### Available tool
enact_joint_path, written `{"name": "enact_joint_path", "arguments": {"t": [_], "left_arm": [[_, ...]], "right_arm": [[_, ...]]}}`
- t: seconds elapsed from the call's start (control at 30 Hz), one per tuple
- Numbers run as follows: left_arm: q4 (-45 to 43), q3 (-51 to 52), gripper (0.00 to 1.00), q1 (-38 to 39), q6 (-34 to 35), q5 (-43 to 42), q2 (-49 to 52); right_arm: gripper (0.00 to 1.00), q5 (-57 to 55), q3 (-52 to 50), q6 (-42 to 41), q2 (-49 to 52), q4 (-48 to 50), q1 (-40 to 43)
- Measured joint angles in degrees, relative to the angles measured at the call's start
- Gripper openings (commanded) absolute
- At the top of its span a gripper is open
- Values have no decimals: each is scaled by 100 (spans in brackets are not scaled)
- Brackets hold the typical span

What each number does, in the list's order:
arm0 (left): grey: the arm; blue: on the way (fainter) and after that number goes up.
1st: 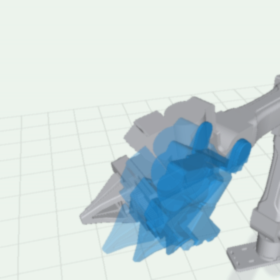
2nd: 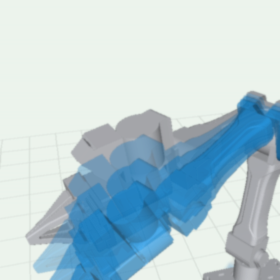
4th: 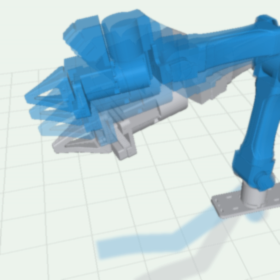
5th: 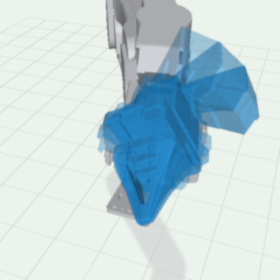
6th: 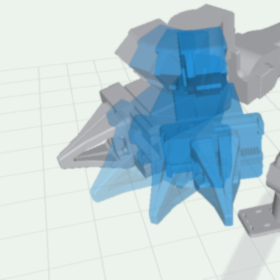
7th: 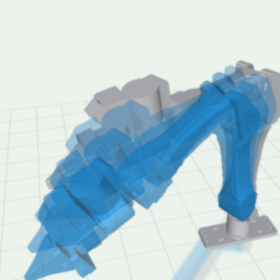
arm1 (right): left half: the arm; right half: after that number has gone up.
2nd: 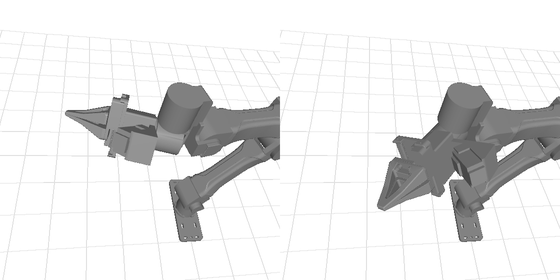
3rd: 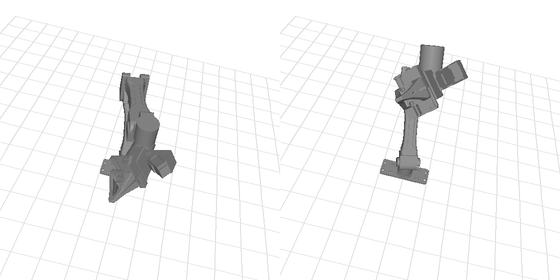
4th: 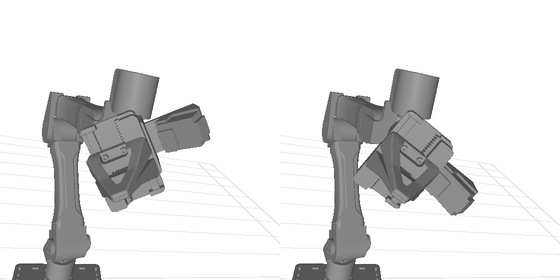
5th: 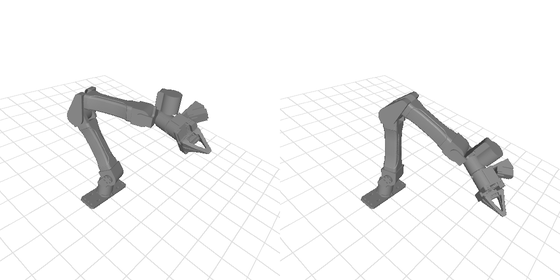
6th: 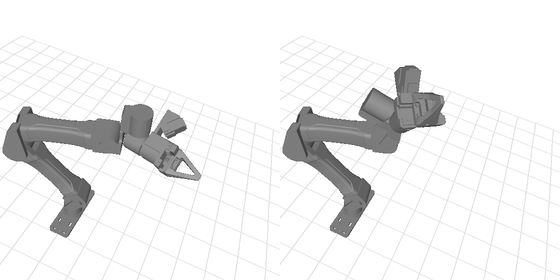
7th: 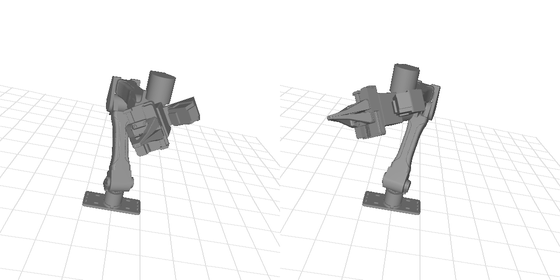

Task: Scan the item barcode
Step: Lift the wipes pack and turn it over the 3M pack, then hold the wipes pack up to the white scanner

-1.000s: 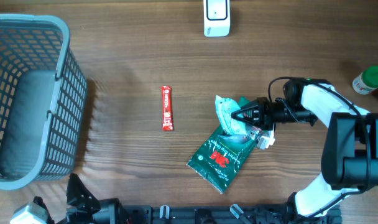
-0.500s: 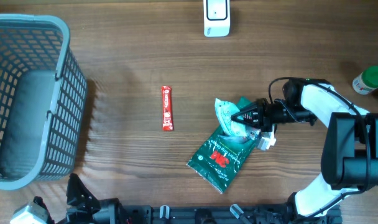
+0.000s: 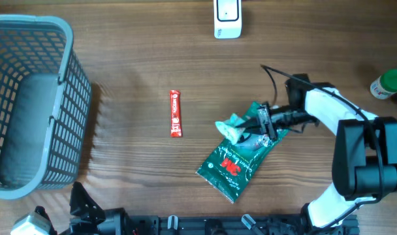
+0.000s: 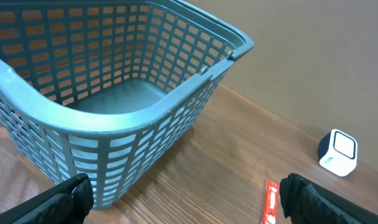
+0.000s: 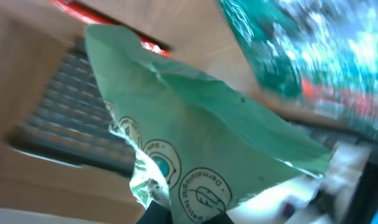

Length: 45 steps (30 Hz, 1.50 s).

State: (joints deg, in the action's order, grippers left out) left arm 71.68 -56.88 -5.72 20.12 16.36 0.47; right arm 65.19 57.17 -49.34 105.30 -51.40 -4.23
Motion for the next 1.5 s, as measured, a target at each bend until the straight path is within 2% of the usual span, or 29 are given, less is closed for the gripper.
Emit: {"name": "enact_joint_path", "arguments": {"t": [0.1, 0.23, 0.43, 0.5, 0.67, 0.8, 0.83, 1.13, 1.33, 1.5], "left_arm": [[-2, 0, 100, 0, 0, -2, 0], [0, 0, 100, 0, 0, 0, 0], [2, 0, 100, 0, 0, 0, 0], [0, 0, 100, 0, 0, 0, 0], [0, 0, 100, 0, 0, 0, 0], [2, 0, 100, 0, 0, -2, 0], [-2, 0, 100, 0, 0, 0, 0], [2, 0, 100, 0, 0, 0, 0], [0, 0, 100, 0, 0, 0, 0], [0, 0, 100, 0, 0, -2, 0]], "right_arm": [[5, -348, 9, 437, 4, 1272, -245], [5, -542, 20, 601, 15, 2820, -520], [5, -752, 33, -9, 26, 5053, -667], [4, -929, 55, -321, 26, 5438, -667], [5, -1628, 525, -859, 162, 5486, -667], [5, -2020, 1510, -1056, 555, 5434, -667], [5, -2168, 2035, -1185, 892, 5431, -667], [5, -3189, 3899, -1655, 2610, 5136, -669], [5, -3866, 4264, -1878, 2721, 5123, -739], [5, -3926, 4269, -1836, 2723, 5036, -809]]}}
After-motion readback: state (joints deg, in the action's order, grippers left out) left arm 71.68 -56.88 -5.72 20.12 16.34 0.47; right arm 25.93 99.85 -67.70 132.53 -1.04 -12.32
